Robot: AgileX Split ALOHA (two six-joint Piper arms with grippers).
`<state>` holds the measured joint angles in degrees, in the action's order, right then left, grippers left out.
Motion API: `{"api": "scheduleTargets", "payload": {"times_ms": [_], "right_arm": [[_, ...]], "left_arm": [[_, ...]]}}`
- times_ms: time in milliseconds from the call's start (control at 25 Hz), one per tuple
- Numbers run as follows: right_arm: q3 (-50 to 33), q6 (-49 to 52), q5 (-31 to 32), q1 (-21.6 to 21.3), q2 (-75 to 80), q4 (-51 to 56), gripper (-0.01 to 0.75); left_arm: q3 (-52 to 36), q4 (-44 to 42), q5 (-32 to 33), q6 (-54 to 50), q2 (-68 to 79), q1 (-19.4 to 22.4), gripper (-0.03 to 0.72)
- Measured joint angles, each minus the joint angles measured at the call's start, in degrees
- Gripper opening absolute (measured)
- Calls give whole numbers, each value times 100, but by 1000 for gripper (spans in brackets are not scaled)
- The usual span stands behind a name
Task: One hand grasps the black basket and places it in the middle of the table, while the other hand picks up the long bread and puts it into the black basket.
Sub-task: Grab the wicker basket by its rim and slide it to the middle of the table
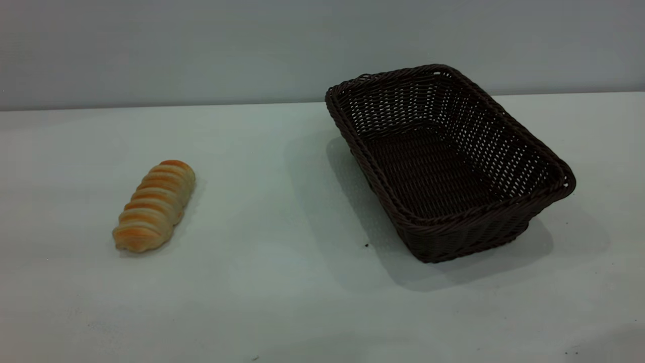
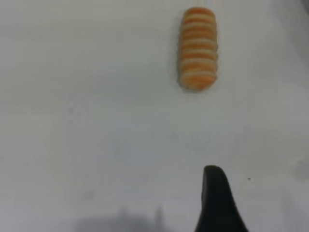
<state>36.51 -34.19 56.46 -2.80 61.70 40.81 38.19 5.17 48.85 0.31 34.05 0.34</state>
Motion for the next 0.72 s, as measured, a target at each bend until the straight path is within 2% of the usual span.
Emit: {"api": "scheduleTargets", "payload": {"times_ms": [440,520,720], "right_arm": [[254,-373,-588,73,1369,96,511],[479,-294,-624,301,1597,-105,511],[1102,555,-942,1225,2281,-772,511]], "left_arm": [[135,0,111,0,114,0,485],[135,0,111,-31,114,0,485],[135,0,115,0,114,0,485]]}}
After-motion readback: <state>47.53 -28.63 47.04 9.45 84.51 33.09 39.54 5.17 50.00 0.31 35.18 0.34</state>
